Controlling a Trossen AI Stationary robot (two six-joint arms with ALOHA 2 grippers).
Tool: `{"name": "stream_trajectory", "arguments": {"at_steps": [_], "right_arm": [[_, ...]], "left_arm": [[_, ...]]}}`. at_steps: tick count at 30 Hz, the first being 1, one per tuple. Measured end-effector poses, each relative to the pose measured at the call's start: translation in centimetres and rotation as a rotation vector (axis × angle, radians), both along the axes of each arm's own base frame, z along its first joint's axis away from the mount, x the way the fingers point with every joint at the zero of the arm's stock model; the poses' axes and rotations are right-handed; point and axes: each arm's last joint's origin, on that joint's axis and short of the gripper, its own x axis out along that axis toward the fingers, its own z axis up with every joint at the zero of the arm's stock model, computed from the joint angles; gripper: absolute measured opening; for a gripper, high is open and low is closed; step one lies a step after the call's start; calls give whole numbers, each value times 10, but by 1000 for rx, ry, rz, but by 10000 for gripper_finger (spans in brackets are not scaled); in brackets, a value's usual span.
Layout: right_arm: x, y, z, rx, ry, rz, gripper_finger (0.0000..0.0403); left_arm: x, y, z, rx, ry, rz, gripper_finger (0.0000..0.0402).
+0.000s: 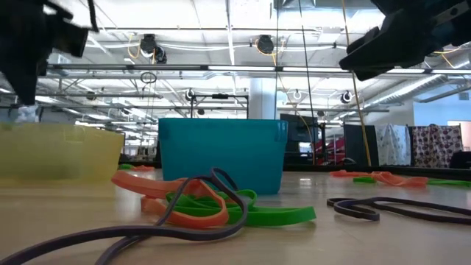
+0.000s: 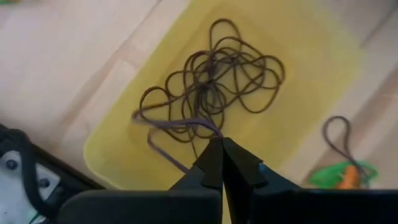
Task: Sort rubber bands into baskets
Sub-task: Put the purple rubber band into the yellow bin
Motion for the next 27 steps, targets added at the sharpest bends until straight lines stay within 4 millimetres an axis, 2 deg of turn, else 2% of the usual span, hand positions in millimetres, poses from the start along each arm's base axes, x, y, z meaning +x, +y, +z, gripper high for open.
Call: {"name": "stream_trajectory", "arguments": {"at_steps": [6,13,18,22,27], "right_arm": [[1,0,2,-19,-18,10,0],[1,0,1,-19,-17,10,0],[1,0,1,-56,-19,24,0],[1,-2,2,-198,-38,-7,0],[2,-11,4,-222,-53,-190,0]], "left_arm": [[3,-1,-22,-3,-33,3,36],[8,-2,-22,-1,-82,9,71],[20,-4,-17,40,-237,36,94],[37,-4,-6,176,-480,77,98],[59,-4,8,488,-692,59,98]]}}
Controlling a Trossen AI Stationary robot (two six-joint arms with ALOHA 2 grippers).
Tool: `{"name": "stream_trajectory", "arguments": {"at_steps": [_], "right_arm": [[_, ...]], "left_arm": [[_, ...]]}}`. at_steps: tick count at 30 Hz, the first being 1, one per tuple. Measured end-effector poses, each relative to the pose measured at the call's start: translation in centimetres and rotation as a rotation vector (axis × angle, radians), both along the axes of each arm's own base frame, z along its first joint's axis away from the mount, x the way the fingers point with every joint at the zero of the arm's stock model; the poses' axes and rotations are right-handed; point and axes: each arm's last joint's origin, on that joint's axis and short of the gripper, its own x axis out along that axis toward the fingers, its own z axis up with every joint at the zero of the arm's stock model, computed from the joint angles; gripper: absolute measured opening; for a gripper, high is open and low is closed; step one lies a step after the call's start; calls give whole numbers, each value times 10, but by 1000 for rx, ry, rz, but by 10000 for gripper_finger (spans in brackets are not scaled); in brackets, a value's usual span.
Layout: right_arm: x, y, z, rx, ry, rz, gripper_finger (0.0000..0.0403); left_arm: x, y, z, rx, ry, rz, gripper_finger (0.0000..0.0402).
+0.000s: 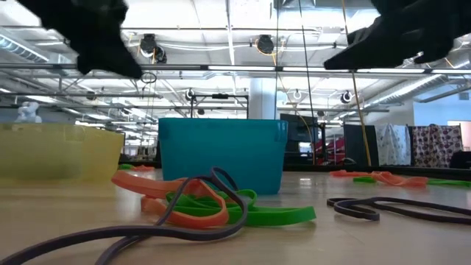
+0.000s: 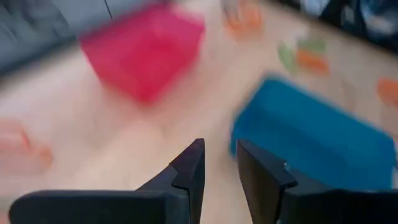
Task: Sort rubber bands into baskets
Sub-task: Put the purple rubber band into the yellow bin
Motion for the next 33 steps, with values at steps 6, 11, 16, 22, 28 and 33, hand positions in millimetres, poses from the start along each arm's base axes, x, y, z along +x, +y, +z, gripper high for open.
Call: {"name": "stream_trajectory", "arguments": {"at_steps": [6,11,16,22,28,33], "right_arm": [[1,-7,-2,6,13,-57,0],[-6,-11,0,-2,50,-66,0],[-22,-17,1,50,120,-103,0],[-42,-24,0,98,200,-160,0],[-55,-36,-5,129,161,-467,0],[-64,-64,-10,255,112,-790,0]], "left_arm": [[44,3,4,192,-125,-59,98],[87,19,-15,204,-176,-193,98],[132,48,-37,112,-132,-284,98],[191,70,-48,27,-116,-393,97],[241,78,-37,48,-39,-522,97],[265,83,-27,57,33,-535,97]]}}
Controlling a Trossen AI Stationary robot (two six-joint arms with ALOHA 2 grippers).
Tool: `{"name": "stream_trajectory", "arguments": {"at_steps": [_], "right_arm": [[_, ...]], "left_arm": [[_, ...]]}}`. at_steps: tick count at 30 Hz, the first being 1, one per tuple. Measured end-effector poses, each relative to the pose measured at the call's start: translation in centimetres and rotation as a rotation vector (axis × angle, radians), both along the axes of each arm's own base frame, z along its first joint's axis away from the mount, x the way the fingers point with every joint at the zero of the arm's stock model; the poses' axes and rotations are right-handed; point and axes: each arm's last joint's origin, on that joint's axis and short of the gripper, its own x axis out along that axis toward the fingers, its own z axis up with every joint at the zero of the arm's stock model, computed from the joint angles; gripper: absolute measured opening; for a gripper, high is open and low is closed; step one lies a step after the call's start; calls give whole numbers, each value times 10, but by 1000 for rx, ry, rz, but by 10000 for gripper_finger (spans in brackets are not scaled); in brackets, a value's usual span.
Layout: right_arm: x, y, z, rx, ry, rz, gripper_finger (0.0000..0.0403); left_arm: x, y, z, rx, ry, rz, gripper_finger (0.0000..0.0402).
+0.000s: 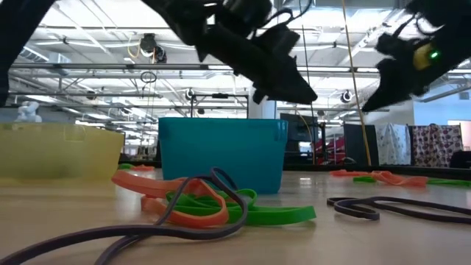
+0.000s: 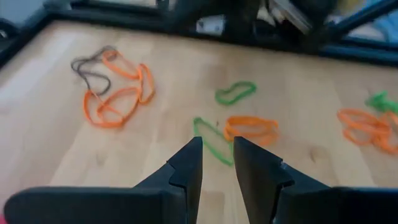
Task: Sort rubber bands into baskets
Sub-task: Put the purple rubber band into the yellow bin
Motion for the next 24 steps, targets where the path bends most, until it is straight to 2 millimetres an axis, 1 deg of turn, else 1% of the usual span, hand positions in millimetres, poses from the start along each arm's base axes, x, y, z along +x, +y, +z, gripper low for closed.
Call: {"name": "stream_trajectory", "arguments": {"at_steps": [3,5,6,10,13,16,19,24], "right_arm": [[-3,-23,-2,55,24,-139,0],[-4,-39,-3,118,30,-192,0],[-5,-47,-4,152,39,-208,0],[-10,-81,-4,216,33,-268,0],[-15,-105,-8,287,33,-275,0],[-20,-126,-16,364,12,-306,0],[-24,-143,-22,435,34,-352,0],[-19,-165,-30,485,122,-359,0]], "left_arm": [[3,-2,3,64,7,-57,97],[0,-2,9,95,7,-78,97],[-2,-2,13,101,4,-80,97],[-11,0,43,176,-73,-104,97],[-16,3,56,206,-102,-104,97],[-20,9,62,224,-105,-98,97],[-22,17,62,252,-93,-92,97],[-25,34,60,248,-72,-59,97]]}}
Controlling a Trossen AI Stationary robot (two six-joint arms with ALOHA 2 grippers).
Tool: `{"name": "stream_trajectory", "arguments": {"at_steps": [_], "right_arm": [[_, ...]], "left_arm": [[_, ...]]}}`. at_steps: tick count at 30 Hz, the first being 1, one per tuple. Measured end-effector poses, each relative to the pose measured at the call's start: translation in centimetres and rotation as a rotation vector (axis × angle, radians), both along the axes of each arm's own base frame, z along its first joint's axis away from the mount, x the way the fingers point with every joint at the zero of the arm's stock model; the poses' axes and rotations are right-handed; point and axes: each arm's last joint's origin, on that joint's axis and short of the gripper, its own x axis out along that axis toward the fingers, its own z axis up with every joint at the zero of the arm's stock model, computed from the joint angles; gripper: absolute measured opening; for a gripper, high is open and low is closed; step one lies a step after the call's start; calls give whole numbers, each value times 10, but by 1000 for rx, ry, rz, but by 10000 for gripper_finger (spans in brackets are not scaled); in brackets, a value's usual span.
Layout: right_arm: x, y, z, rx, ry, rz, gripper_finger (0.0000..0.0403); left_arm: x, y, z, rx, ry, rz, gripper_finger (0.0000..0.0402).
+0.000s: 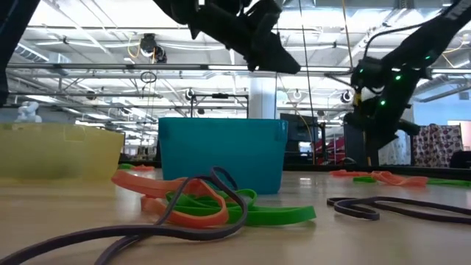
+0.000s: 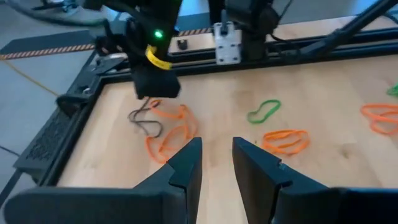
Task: Sort rubber bands into baskets
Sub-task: Put the purple rubber band into the yellow bin
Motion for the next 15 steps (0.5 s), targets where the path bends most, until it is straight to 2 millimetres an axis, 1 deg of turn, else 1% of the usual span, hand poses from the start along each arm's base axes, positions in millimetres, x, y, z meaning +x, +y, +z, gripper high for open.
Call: {"name": "stream_trajectory", "arguments": {"at_steps": [3,6,10,15], "right_arm": [[6,-8,-7,31,45,26,0],[10,-13,-13,50,107,33,9],[14,-17,-12,51,135,27,42],[15,-18,-13,46,152,13,91]], "left_arm": [[-1,4,0,-3,6,8,97],[-1,3,0,-5,5,1,97],[-1,3,-1,-12,15,-9,97],[-2,3,-1,-13,16,-11,97]]}}
